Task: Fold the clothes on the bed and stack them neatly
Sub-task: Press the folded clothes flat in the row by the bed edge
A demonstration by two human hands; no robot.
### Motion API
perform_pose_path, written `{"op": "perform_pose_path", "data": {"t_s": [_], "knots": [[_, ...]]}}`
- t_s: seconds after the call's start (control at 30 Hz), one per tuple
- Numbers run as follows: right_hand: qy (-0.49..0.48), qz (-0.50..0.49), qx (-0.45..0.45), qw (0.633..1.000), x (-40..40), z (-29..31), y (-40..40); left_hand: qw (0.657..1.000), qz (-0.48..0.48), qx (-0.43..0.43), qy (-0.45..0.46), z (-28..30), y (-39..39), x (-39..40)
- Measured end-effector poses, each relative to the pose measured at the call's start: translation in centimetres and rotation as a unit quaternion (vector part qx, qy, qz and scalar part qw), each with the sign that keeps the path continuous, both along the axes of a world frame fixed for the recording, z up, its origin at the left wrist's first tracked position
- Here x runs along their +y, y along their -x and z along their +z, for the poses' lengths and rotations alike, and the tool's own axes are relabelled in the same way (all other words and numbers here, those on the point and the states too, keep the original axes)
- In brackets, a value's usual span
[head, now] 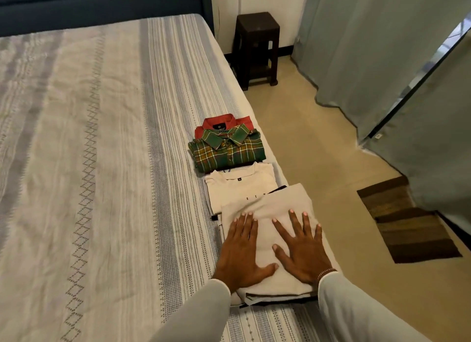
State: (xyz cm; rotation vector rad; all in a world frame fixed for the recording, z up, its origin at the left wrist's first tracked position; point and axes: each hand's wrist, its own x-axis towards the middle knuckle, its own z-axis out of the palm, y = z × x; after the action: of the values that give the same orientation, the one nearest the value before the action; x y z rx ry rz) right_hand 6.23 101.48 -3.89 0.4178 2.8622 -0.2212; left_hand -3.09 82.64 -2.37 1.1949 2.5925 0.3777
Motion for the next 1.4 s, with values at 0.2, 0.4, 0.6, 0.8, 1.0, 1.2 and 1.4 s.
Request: {"op": "perform_pose_path", "data": {"t_s": [0.2, 0.4, 0.6, 0.8, 1.0, 1.2, 1.4], "knots": [[0.007, -0.006, -0.009, 1.0, -0.2, -2.8, -0.1, 1.0, -0.014, -0.006, -0.004, -2.3, -0.1, -1.5], [-0.009, -0.005, -0.01, 1.0, -0.3, -4.6, -0.1, 0.999, -0.013, -0.032, -0.012, -3.8, -0.1, -1.4], [-0.01, -0.007, -0.02, 1.0, -0.4, -5.1, 0.2, 0.999, -0.018, -0.038, 0.011, -3.8, 0.3, -1.3], [0.002, -0.011, -0.082, 0.997, -0.9, -0.6, 1.4, 0.998, -0.024, -0.044, 0.043, 0.5, 0.7, -0.9], [-0.011, -0.056, -0.037, 0.998, -1.4, 6.1, 1.1, 0.994, -0.101, 0.009, 0.043, 6.8, 1.6, -1.6], [-0.032, -0.122, -0.019, 0.992, -1.7, 12.5, -1.4, 0.985, -0.164, 0.045, 0.034, 13.3, 2.1, -1.7], [-0.042, -0.232, 0.007, 0.972, -5.0, 18.7, -6.6, 0.965, -0.246, 0.081, 0.029, 18.3, -0.1, -1.9]]}}
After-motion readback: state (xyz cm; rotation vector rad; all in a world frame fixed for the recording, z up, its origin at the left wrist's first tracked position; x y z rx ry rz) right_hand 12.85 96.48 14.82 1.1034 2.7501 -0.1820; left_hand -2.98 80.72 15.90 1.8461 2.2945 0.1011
